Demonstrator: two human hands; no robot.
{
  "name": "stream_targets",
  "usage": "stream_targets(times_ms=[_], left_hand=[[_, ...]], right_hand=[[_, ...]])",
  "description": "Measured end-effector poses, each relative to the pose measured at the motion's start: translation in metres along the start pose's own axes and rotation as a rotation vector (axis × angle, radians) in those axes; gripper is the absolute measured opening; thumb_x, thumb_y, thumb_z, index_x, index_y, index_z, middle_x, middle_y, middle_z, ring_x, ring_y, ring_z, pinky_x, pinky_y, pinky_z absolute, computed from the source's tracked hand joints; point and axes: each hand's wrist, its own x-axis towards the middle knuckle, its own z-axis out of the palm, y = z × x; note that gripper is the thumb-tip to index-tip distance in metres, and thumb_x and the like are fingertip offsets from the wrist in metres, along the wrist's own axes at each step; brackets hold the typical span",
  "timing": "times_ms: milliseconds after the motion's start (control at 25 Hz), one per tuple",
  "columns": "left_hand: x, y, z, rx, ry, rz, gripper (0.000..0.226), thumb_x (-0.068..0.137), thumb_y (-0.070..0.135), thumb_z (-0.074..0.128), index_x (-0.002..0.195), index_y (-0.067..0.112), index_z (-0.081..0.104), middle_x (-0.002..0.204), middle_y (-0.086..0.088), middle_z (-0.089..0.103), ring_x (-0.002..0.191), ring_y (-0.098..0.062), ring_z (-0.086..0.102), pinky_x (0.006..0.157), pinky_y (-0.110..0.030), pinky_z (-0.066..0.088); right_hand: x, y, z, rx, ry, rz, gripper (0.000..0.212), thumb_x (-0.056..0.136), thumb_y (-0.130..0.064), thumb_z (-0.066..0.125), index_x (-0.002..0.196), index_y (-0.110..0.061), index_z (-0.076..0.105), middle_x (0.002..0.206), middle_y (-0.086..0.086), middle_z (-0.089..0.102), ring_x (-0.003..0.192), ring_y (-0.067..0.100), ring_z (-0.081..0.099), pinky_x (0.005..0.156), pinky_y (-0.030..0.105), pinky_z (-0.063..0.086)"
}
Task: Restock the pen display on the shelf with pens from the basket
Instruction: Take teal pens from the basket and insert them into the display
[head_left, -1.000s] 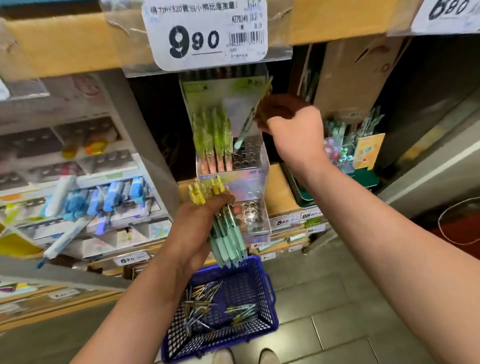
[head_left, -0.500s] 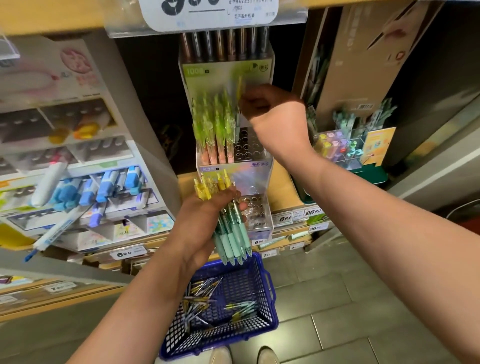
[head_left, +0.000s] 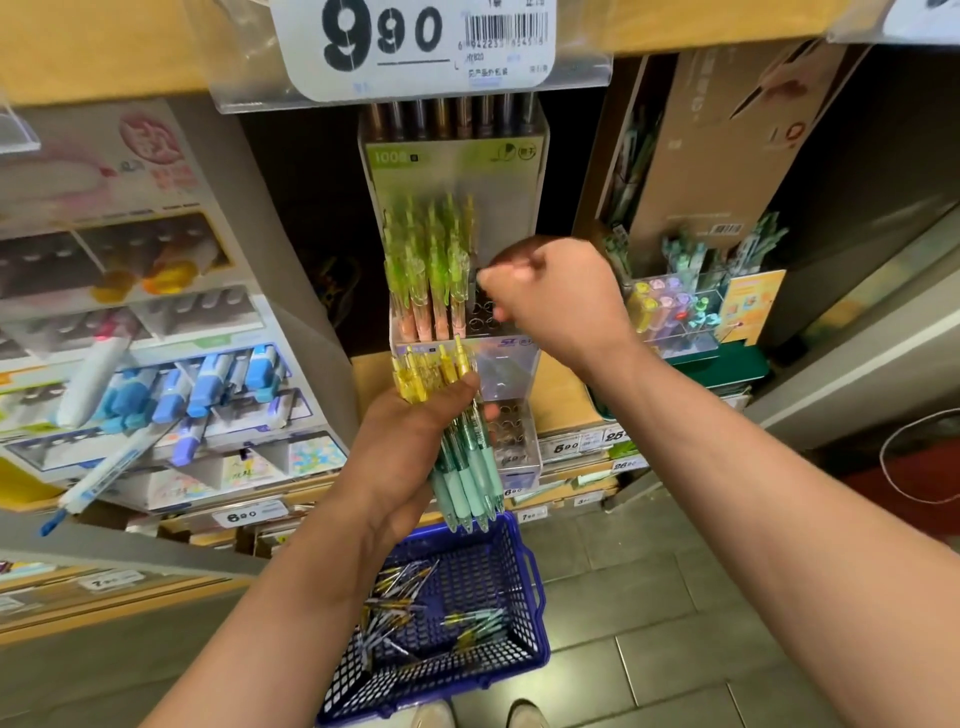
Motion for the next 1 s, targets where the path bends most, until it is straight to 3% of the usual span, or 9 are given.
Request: stream_targets(times_ms=[80, 200, 280, 440, 600, 640, 760, 880, 1000], left_hand=[[0.002, 0.001, 0.001, 0.007, -0.029, 0.034, 0.026, 0.093, 0.019, 0.07, 0.118, 0.013, 0.073, 0.111, -0.008, 0.077, 0.094, -0.021, 0.076, 0.072, -0.031, 0.06], [0.004, 0.003, 0.002, 0.023, -0.047, 0.082, 0.023, 0.092, 0.019, 0.07, 0.114, 0.013, 0.075, 0.111, -0.011, 0.077, 0.095, -0.022, 0.075, 0.074, -0.029, 0.059], [0.006, 0.004, 0.003, 0.051, -0.039, 0.105, 0.026, 0.092, 0.019, 0.07, 0.116, 0.01, 0.074, 0.11, -0.011, 0.077, 0.098, -0.023, 0.075, 0.076, -0.028, 0.059], [0.01, 0.002, 0.003, 0.068, -0.019, 0.129, 0.029, 0.091, 0.016, 0.071, 0.119, 0.008, 0.072, 0.111, -0.01, 0.077, 0.104, -0.023, 0.074, 0.085, -0.031, 0.058], [0.014, 0.0, 0.001, 0.042, 0.01, 0.115, 0.031, 0.086, 0.024, 0.073, 0.114, 0.012, 0.075, 0.109, -0.008, 0.078, 0.097, -0.023, 0.075, 0.088, -0.039, 0.058], [0.015, -0.001, 0.001, 0.031, 0.017, 0.108, 0.031, 0.085, 0.025, 0.074, 0.113, 0.011, 0.076, 0.107, -0.009, 0.078, 0.092, -0.022, 0.075, 0.083, -0.04, 0.059], [0.016, -0.007, -0.002, -0.028, 0.036, 0.078, 0.03, 0.084, 0.022, 0.076, 0.11, 0.007, 0.075, 0.103, -0.012, 0.077, 0.084, -0.023, 0.074, 0.073, -0.037, 0.061], [0.017, -0.014, -0.005, -0.064, 0.056, 0.049, 0.028, 0.088, 0.021, 0.074, 0.11, 0.005, 0.073, 0.106, -0.013, 0.077, 0.088, -0.024, 0.075, 0.072, -0.035, 0.062], [0.017, -0.018, -0.005, -0.074, 0.063, 0.028, 0.027, 0.089, 0.02, 0.074, 0.11, 0.004, 0.072, 0.103, -0.011, 0.077, 0.089, -0.023, 0.075, 0.072, -0.034, 0.061]], right_hand=[[-0.021, 0.005, -0.007, 0.096, -0.184, 0.07, 0.017, 0.087, -0.033, 0.075, 0.079, -0.019, 0.077, 0.067, -0.005, 0.075, 0.06, -0.001, 0.066, 0.058, 0.017, 0.048], [-0.033, 0.007, -0.013, 0.185, -0.465, 0.203, 0.017, 0.091, -0.031, 0.074, 0.086, -0.015, 0.08, 0.076, 0.007, 0.077, 0.07, 0.009, 0.067, 0.065, 0.019, 0.05], [-0.031, 0.008, -0.014, 0.238, -0.53, 0.301, 0.016, 0.092, -0.025, 0.074, 0.089, -0.011, 0.08, 0.081, 0.01, 0.077, 0.075, 0.016, 0.065, 0.071, 0.025, 0.052], [-0.029, 0.008, -0.012, 0.373, -0.533, 0.372, 0.01, 0.091, -0.014, 0.074, 0.096, -0.006, 0.077, 0.082, 0.01, 0.075, 0.072, 0.015, 0.069, 0.067, 0.021, 0.058], [-0.027, 0.004, -0.018, 0.428, -0.387, 0.238, 0.006, 0.09, -0.009, 0.074, 0.093, -0.005, 0.077, 0.078, 0.011, 0.074, 0.068, 0.018, 0.067, 0.065, 0.026, 0.06], [-0.023, 0.001, -0.022, 0.422, -0.299, 0.176, 0.004, 0.091, -0.008, 0.073, 0.089, -0.008, 0.077, 0.076, 0.009, 0.074, 0.069, 0.018, 0.067, 0.069, 0.03, 0.062], [-0.001, -0.007, -0.037, 0.407, 0.003, 0.053, 0.024, 0.09, -0.001, 0.069, 0.077, -0.021, 0.075, 0.076, 0.003, 0.077, 0.076, 0.018, 0.073, 0.083, 0.042, 0.062], [0.017, -0.013, -0.043, 0.408, 0.179, -0.035, 0.023, 0.084, -0.008, 0.071, 0.082, -0.031, 0.076, 0.087, 0.001, 0.079, 0.088, 0.022, 0.076, 0.089, 0.044, 0.061], [0.025, -0.012, -0.037, 0.364, 0.266, -0.168, 0.015, 0.083, -0.011, 0.073, 0.091, -0.023, 0.074, 0.093, 0.006, 0.078, 0.09, 0.022, 0.075, 0.089, 0.046, 0.059]])
